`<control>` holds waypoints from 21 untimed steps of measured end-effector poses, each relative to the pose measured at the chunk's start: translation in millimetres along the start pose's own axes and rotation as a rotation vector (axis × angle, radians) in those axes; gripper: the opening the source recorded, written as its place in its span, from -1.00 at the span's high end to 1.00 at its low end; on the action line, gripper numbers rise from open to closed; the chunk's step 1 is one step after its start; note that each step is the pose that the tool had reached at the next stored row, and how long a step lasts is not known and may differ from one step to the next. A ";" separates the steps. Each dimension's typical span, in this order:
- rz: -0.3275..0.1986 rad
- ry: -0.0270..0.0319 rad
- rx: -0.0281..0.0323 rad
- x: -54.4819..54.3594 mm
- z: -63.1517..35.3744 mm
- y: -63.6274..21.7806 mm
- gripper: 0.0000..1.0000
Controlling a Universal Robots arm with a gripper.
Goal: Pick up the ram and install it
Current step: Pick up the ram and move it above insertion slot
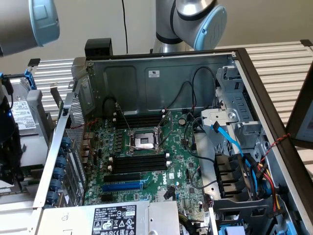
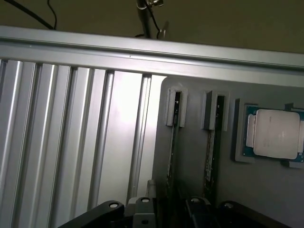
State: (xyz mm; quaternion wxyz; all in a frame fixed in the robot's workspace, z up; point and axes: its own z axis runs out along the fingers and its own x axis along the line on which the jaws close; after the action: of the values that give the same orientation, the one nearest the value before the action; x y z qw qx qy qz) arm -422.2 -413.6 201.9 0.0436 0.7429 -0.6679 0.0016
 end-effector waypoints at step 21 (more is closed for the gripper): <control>-0.002 0.0005 -0.0001 -8.5 4.2 -1.3 0.59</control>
State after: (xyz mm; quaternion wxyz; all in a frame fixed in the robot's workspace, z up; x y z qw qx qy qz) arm -422.1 -405.3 197.1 0.0438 0.7436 -0.6672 0.0017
